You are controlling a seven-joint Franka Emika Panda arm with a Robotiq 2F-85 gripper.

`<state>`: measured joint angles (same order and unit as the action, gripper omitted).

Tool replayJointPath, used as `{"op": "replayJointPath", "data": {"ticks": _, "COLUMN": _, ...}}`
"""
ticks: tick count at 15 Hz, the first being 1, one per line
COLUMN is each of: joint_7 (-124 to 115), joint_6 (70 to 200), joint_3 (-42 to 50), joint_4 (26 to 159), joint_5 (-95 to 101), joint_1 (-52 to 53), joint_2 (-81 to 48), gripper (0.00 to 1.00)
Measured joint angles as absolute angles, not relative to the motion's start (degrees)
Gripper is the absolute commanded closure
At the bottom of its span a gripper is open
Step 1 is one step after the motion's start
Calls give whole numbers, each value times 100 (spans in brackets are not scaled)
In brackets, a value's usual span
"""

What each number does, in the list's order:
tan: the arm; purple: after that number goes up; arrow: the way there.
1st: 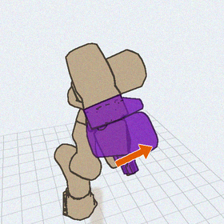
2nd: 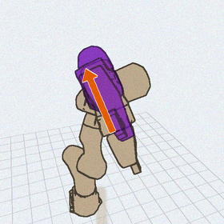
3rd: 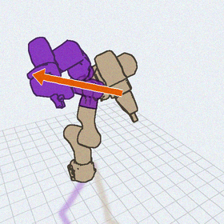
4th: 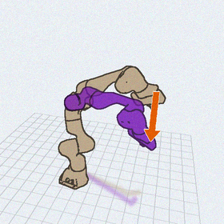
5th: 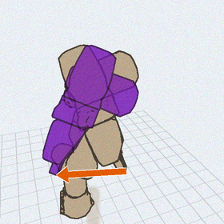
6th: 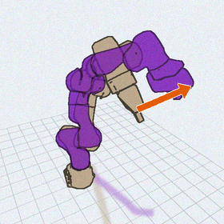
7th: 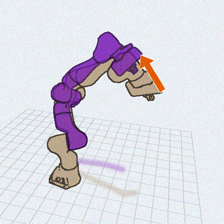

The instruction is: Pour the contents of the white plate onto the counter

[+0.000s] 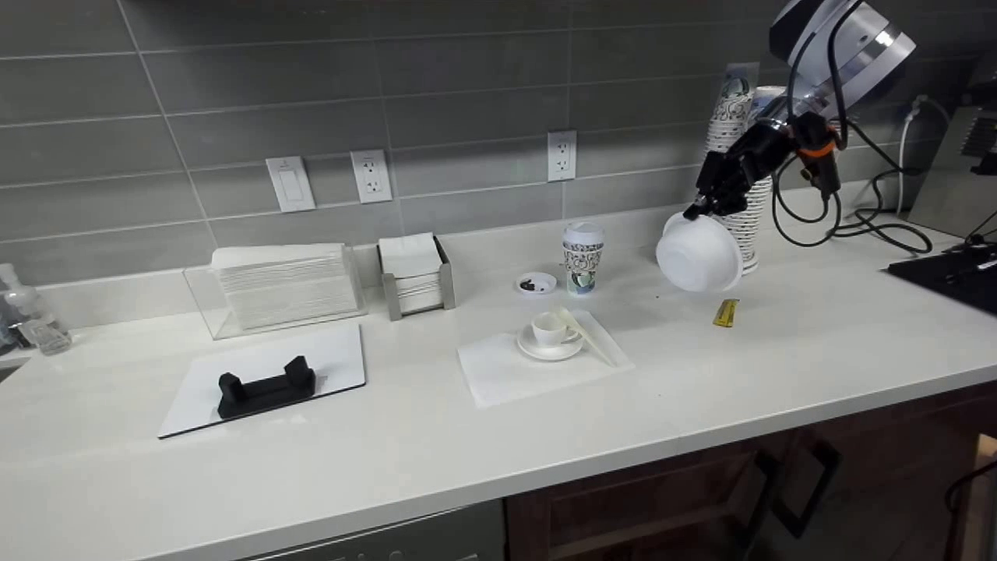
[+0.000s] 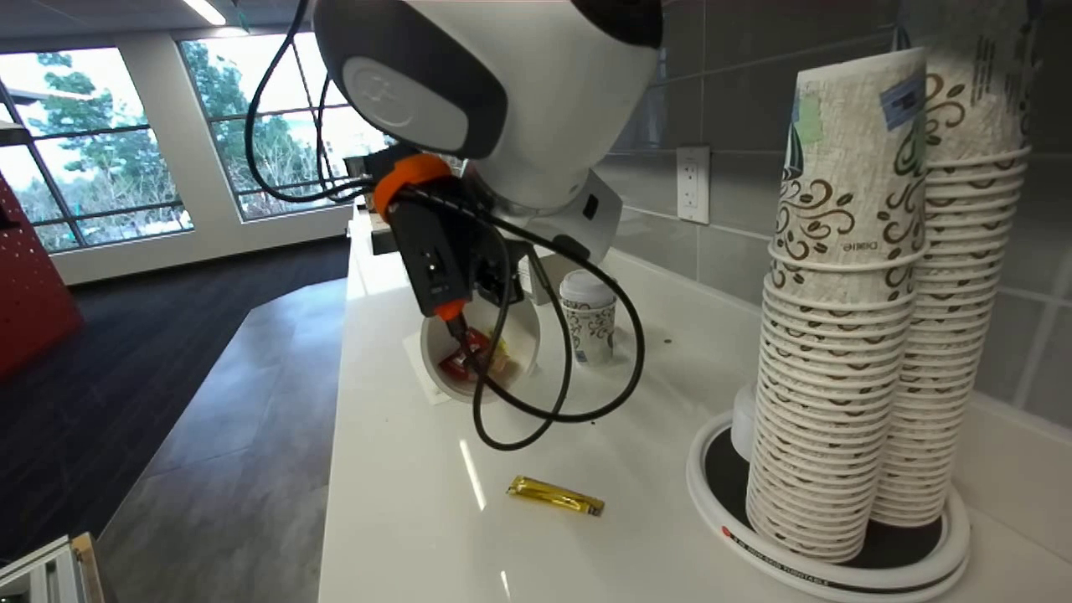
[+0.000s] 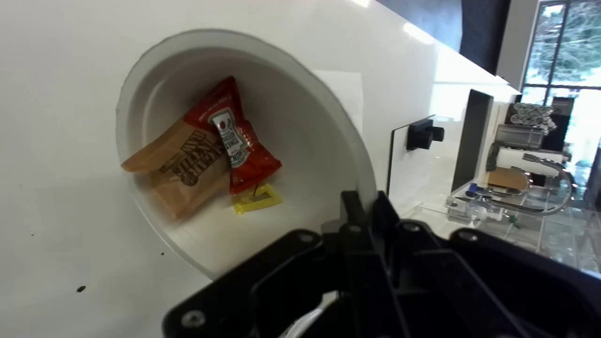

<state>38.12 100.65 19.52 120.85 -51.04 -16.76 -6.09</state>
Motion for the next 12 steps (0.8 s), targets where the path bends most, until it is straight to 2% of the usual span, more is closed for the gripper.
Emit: {"op": "replayJointPath", "data": {"ticks": 12, "joint_7": 4781, "joint_6": 7769, "joint_3": 1957, "joint_4": 10981, "joint_5": -6430, "joint_1": -3008, "joint_2": -2203, "gripper": 98}}
